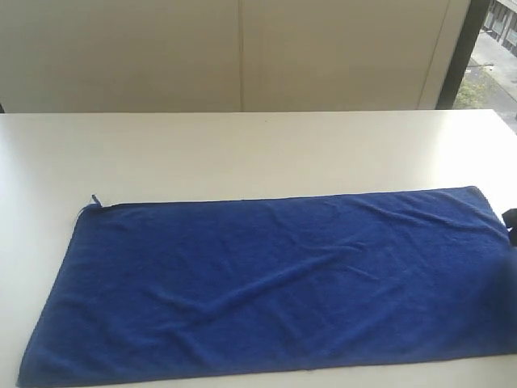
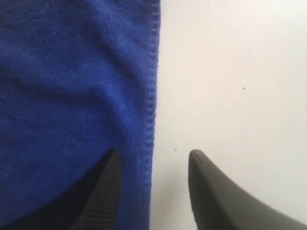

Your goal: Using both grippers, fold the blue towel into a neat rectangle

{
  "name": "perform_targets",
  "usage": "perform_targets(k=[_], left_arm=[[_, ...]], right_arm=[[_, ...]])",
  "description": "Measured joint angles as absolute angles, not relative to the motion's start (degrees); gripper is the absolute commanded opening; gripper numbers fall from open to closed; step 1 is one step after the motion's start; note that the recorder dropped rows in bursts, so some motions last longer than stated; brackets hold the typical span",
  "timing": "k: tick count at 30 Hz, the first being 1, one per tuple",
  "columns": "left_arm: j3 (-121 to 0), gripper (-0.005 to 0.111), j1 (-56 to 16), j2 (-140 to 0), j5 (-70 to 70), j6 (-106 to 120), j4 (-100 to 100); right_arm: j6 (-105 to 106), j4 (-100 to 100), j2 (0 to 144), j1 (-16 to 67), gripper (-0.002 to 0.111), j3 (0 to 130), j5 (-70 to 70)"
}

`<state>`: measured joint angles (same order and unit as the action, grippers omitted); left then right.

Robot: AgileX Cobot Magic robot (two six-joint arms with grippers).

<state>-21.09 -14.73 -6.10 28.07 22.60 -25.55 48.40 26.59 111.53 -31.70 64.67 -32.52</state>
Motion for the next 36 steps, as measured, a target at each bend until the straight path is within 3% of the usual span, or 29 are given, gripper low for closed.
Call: perform_targets(k=[26, 36], left_arm=[[-21.1, 0.000, -14.7, -6.1, 27.8, 22.6, -25.5], [-21.1, 0.000, -14.7, -6.1, 27.6, 22.6, -25.5]], right_arm=[[37.2, 14.1, 114.8, -26.9, 0.039, 68.4, -36.9], [36.4, 13.0, 114.7, -25.3, 0.018, 68.4, -38.3]])
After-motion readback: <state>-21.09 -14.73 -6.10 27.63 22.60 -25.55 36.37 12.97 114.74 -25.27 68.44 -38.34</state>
